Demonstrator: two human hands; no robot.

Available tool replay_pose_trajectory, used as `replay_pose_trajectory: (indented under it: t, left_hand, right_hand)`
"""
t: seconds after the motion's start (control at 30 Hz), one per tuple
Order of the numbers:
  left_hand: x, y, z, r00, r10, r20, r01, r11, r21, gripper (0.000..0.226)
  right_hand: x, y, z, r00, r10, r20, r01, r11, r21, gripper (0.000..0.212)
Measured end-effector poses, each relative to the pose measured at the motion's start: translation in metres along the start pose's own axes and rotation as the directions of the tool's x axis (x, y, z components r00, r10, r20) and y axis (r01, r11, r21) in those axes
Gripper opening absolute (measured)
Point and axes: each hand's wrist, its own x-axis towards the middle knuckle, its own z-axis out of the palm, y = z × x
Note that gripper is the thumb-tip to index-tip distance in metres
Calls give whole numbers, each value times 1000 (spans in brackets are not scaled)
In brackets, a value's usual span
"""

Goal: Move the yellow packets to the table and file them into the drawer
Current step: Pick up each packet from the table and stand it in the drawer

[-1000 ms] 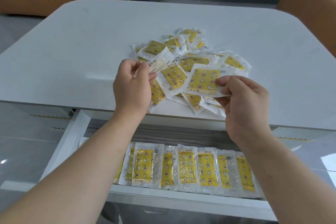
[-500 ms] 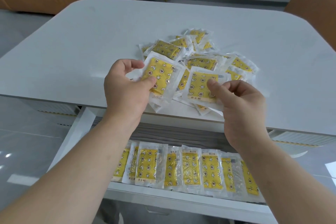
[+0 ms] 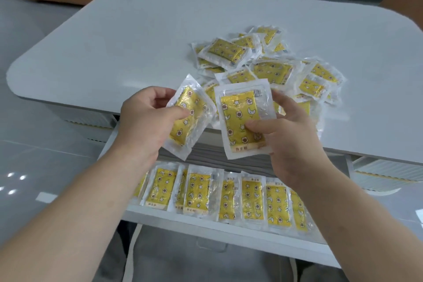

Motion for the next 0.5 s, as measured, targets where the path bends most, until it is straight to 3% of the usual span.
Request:
replay_pose_trajectory:
  t: [0.13, 0.3, 0.4, 0.5]
  left_hand:
    - [-1, -10, -20, 998, 12, 69, -25, 979, 201, 35]
    - [1, -16, -48, 990, 24, 136, -90, 856, 509, 24]
    - [4, -20, -60, 988, 31, 153, -124, 751, 648, 24]
    - [8, -22, -69, 985, 16, 173, -135, 697, 704, 19]
  right_hand:
    - [-3, 6, 9, 989, 75, 127, -46, 975, -217, 27]
    - [-4, 22, 34, 956, 193, 221, -72, 885, -461, 20]
    - [-2, 38, 48, 944, 230, 238, 21, 675, -737, 15]
    - [8, 60, 60, 948, 244, 205, 60, 497, -866, 14]
